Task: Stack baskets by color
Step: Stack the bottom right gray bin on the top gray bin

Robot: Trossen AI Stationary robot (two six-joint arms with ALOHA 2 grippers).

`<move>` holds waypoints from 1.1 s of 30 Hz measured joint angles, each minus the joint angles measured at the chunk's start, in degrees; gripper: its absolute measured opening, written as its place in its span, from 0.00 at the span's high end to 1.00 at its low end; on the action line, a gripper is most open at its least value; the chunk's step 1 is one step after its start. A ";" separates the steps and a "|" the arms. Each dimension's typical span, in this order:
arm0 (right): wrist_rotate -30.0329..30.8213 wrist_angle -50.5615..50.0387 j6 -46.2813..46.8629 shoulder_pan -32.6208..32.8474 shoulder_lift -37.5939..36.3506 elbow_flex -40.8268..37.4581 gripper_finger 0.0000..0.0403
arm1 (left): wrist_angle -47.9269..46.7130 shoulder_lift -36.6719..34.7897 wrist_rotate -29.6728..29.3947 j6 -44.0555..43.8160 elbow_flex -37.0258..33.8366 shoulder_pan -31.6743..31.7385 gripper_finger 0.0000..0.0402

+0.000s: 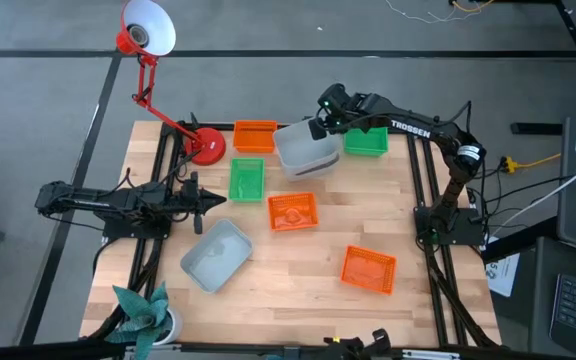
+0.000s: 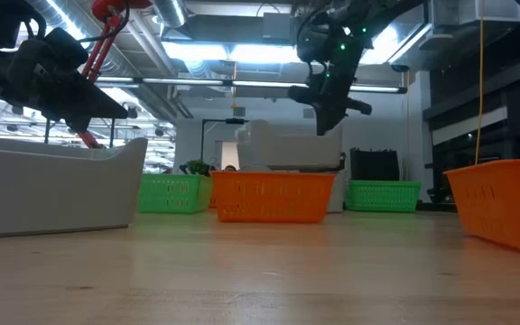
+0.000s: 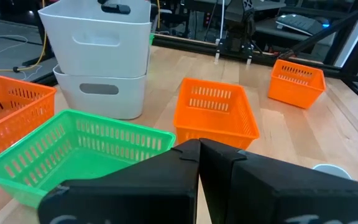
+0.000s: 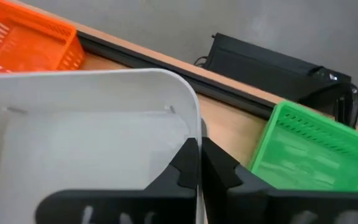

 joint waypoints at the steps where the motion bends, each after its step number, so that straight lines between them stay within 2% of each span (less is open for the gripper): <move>1: -0.01 0.02 0.39 -0.03 0.02 -0.45 1.00 | 0.00 0.00 0.00 0.00 0.00 0.02 1.00; 10: -0.01 6.52 1.14 -0.12 -0.01 -4.89 1.00 | -0.02 0.00 0.00 0.00 0.00 0.02 1.00; 22: 3.39 6.80 0.09 -0.73 0.04 -7.21 1.00 | -0.04 0.00 0.00 0.01 0.00 0.01 1.00; 26: 1.27 7.38 -2.37 -0.71 0.04 -7.21 0.96 | -0.06 0.00 0.00 0.02 0.00 0.02 1.00; 33: 0.97 8.10 -3.71 -0.71 0.04 -7.21 0.85 | -0.30 0.00 0.00 0.00 0.00 0.01 1.00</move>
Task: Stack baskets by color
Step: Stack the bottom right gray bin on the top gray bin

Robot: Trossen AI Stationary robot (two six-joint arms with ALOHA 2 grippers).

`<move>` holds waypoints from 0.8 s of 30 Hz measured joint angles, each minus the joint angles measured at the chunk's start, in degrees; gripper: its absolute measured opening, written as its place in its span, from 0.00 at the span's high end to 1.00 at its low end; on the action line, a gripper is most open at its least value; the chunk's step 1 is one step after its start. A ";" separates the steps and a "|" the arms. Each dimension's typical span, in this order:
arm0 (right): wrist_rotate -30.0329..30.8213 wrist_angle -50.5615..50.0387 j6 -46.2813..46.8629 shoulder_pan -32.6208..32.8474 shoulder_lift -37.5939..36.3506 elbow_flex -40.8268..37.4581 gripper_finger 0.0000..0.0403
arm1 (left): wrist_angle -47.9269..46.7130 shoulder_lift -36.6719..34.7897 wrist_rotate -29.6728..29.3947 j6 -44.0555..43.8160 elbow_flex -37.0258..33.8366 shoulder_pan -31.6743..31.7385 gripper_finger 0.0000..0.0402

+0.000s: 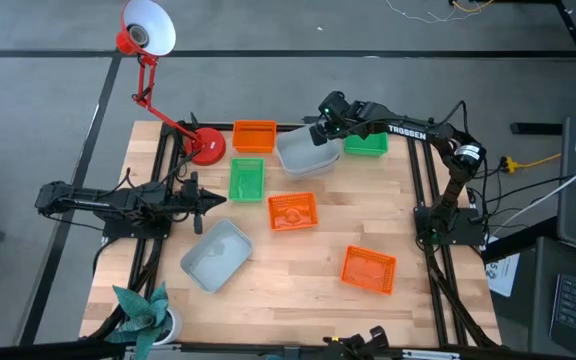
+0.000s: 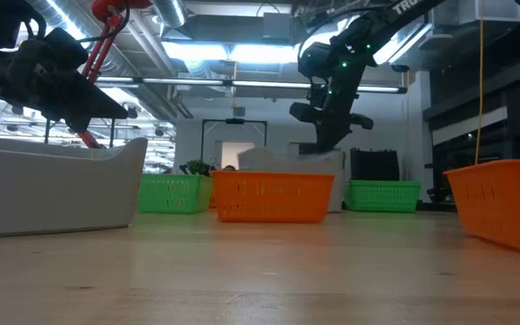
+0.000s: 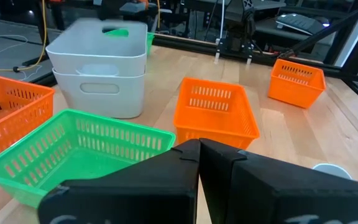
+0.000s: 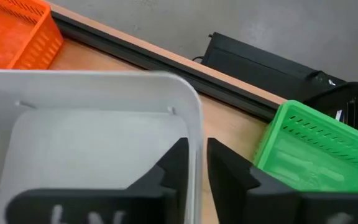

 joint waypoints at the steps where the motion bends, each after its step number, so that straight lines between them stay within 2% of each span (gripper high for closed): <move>1: -0.03 0.02 0.02 0.00 0.00 0.00 0.83 | -0.02 0.00 0.00 0.00 0.00 -0.01 1.00; 5: -0.43 0.08 0.02 0.00 0.00 0.17 0.79 | -0.09 0.00 0.00 -0.02 0.00 0.00 1.00; 7: -2.70 0.19 -0.22 0.00 0.00 0.57 0.78 | -0.11 0.00 0.00 -0.02 0.00 -0.01 1.00; 10: -13.89 0.91 -5.54 0.30 0.00 1.09 0.78 | -0.15 0.00 0.02 -0.04 0.00 0.01 1.00; 13: -26.46 0.74 -15.76 1.91 0.00 1.06 0.79 | -0.16 0.00 0.02 -0.02 0.02 0.00 1.00; 15: -30.77 0.33 -22.20 3.56 0.00 0.62 0.79 | -0.17 0.00 0.02 -0.02 0.02 -0.01 1.00; 20: -33.90 2.09 -34.43 9.11 0.00 -2.45 0.79 | -0.20 0.00 0.02 -0.02 0.02 0.00 1.00; 24: -34.04 7.09 -38.56 12.90 0.00 -5.25 0.79 | -0.22 0.00 0.02 -0.02 0.02 -0.01 1.00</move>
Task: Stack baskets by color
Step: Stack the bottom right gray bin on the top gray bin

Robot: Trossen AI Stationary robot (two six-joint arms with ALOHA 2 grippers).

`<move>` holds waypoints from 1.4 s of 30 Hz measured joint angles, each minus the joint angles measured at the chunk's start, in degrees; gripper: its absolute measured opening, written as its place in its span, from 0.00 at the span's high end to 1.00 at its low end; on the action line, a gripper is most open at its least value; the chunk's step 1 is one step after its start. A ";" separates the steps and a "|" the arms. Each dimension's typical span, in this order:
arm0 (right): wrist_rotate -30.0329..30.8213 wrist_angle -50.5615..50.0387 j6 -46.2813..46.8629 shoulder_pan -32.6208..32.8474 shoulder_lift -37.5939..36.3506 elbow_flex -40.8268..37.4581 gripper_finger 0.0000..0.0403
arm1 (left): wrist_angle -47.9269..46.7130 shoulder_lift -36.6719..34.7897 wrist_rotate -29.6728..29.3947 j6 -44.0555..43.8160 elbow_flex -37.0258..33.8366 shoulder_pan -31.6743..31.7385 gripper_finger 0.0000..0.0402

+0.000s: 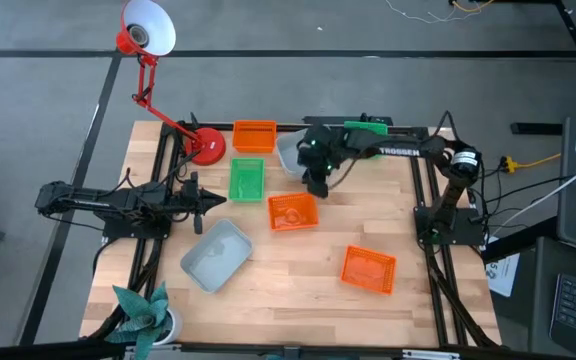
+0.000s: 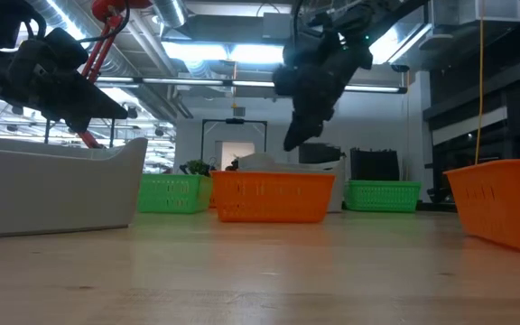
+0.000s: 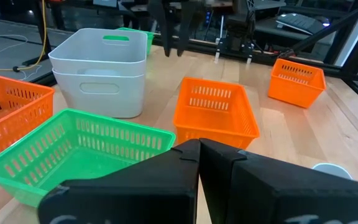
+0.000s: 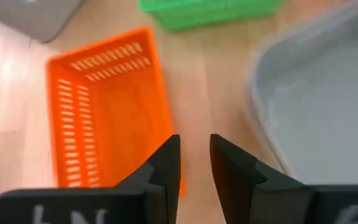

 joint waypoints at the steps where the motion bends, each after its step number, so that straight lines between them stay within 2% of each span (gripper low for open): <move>1: 0.21 2.45 0.13 0.63 0.00 -0.79 0.79 | 0.00 -0.02 0.00 0.00 0.00 0.01 1.00; 7: 0.65 13.34 3.98 2.42 0.00 -4.04 0.79 | 0.00 -0.02 -0.02 -0.02 0.00 0.01 1.00; 12: 0.61 13.55 4.95 2.40 0.76 -4.35 0.79 | 0.00 0.00 0.00 0.00 0.00 0.02 1.00; 20: 2.32 14.46 3.89 2.26 7.71 -2.44 0.79 | 0.00 -0.02 -0.02 0.00 0.00 0.02 1.00; 27: 10.93 14.59 2.86 0.21 9.18 -0.71 0.79 | 0.00 0.00 -0.02 0.02 0.00 0.02 1.00; 42: 9.68 13.74 2.60 -8.18 9.18 0.55 0.79 | 0.00 0.00 -0.02 0.02 0.00 0.00 1.00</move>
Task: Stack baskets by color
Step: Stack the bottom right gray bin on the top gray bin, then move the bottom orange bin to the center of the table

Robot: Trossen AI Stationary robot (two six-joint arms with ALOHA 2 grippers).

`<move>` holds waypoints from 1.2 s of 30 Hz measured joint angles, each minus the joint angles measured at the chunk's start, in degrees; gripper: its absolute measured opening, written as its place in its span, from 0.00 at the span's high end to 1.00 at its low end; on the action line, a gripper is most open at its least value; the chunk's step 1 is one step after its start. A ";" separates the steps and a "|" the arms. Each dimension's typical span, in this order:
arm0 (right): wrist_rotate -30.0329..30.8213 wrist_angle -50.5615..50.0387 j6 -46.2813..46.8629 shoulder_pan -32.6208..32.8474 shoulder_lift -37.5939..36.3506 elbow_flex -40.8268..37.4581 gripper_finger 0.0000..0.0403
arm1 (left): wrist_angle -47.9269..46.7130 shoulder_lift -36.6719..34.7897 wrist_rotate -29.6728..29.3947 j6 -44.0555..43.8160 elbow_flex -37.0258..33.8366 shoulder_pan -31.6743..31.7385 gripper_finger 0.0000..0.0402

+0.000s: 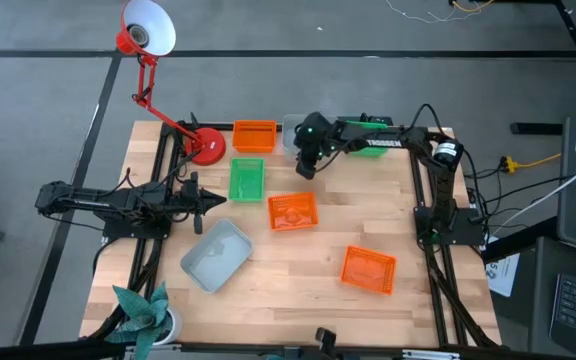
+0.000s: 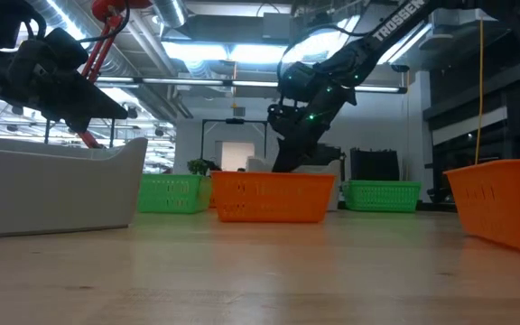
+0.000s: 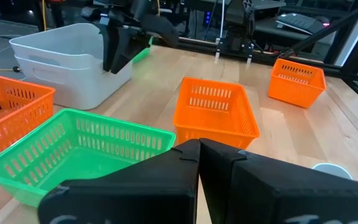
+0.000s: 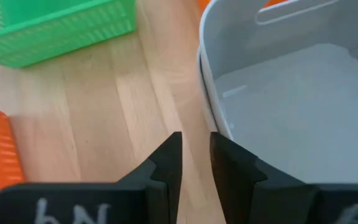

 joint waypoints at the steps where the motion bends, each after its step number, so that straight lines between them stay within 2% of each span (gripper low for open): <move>1: -0.80 -0.02 -0.02 -0.33 0.00 0.00 0.79 | 0.00 0.00 0.00 0.00 -0.01 0.01 1.00; 6: -2.08 -0.21 -0.01 -0.72 0.00 0.00 0.79 | 0.00 0.00 0.00 0.00 -0.02 0.02 1.00; 10: -7.03 -0.59 0.00 -0.89 0.00 0.00 0.79 | 0.00 0.00 0.01 0.01 -0.02 0.01 1.00; 19: -8.58 -7.55 0.22 -0.27 -2.19 1.54 0.79 | 0.00 0.00 0.01 0.02 -0.02 0.00 1.00; 23: -14.35 -15.01 0.07 1.37 -5.15 4.02 0.79 | -0.01 0.00 -0.02 0.02 -0.02 0.02 1.00; 30: -25.21 -37.29 4.00 7.67 -11.14 6.69 0.79 | 0.00 0.00 0.00 0.02 -0.02 0.01 1.00; 33: -25.67 -47.78 3.65 12.32 -13.26 6.69 0.79 | -0.02 0.00 0.00 0.02 -0.02 0.00 1.00; 36: -21.80 -52.99 4.41 17.47 -15.19 5.96 0.79 | -0.02 0.00 0.00 0.02 -0.02 0.02 1.00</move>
